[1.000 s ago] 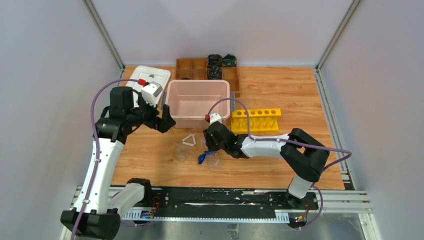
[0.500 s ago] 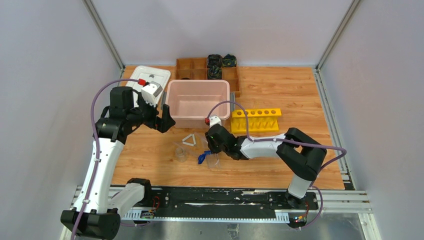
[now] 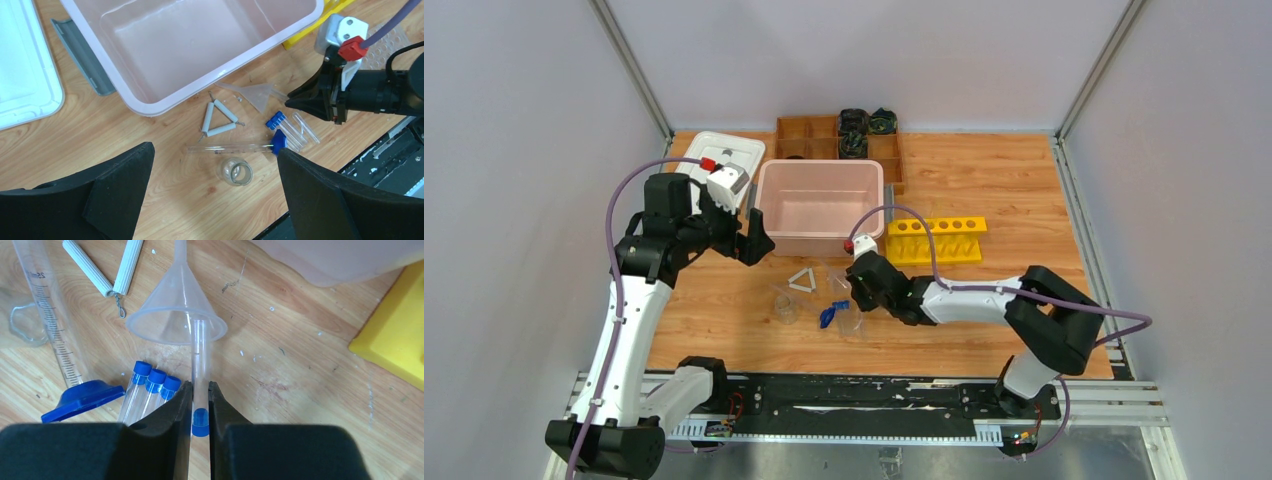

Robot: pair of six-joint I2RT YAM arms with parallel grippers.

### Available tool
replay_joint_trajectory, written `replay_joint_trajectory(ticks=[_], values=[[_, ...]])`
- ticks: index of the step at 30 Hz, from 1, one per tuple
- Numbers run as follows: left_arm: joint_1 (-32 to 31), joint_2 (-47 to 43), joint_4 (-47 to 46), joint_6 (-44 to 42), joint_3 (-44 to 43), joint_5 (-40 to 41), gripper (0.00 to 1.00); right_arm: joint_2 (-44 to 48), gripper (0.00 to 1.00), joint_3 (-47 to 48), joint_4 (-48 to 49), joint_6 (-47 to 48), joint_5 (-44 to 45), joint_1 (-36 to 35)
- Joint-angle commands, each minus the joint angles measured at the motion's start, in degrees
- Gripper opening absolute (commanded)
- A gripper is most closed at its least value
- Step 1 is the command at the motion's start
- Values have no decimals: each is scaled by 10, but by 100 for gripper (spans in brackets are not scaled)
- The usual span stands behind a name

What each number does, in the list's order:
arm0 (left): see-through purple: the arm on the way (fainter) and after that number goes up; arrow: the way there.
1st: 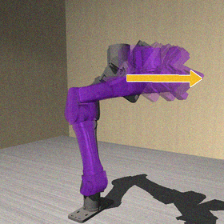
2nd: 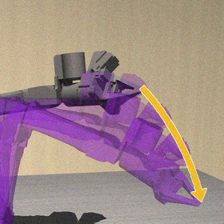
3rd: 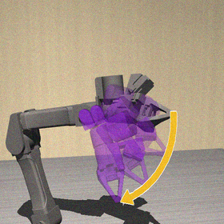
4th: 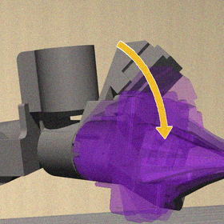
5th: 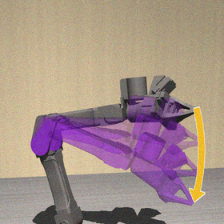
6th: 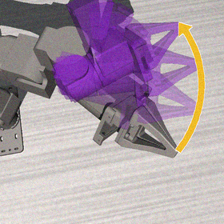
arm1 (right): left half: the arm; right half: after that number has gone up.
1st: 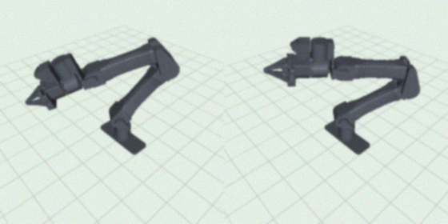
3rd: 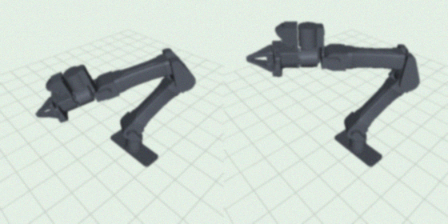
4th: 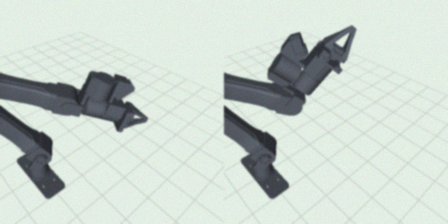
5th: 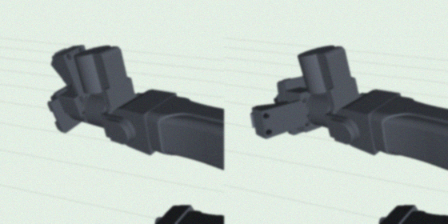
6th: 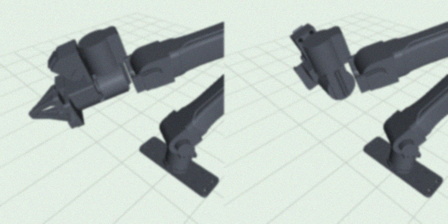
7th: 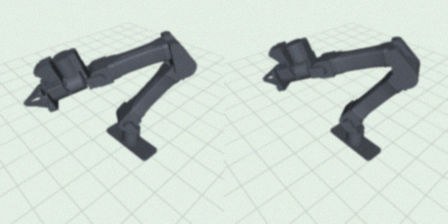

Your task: Organize the chemistry lab equipment

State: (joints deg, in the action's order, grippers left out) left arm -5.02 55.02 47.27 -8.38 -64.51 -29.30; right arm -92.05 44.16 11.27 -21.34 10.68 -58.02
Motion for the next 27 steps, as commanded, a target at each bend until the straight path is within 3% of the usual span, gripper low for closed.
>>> replay_joint_trajectory(ticks=[1, 12, 21, 24, 27], values=[[-3, 1, -1, -2, -15, -2, 100, 45, 0, -18, -33, 18, 28, -4], [-3, 7, -1, 4, -21, -10, 100, 74, 2, -64, -70, -17, 61, 19], [-3, 4, -1, 4, -22, -10, 100, 107, 42, -79, -95, -79, 104, -1], [-3, 4, -1, 4, -21, -10, 100, 121, 49, -50, -150, -100, 153, -31], [-3, 4, -1, 4, -21, -9, 100, 123, 50, -20, -167, -109, 147, -56]])
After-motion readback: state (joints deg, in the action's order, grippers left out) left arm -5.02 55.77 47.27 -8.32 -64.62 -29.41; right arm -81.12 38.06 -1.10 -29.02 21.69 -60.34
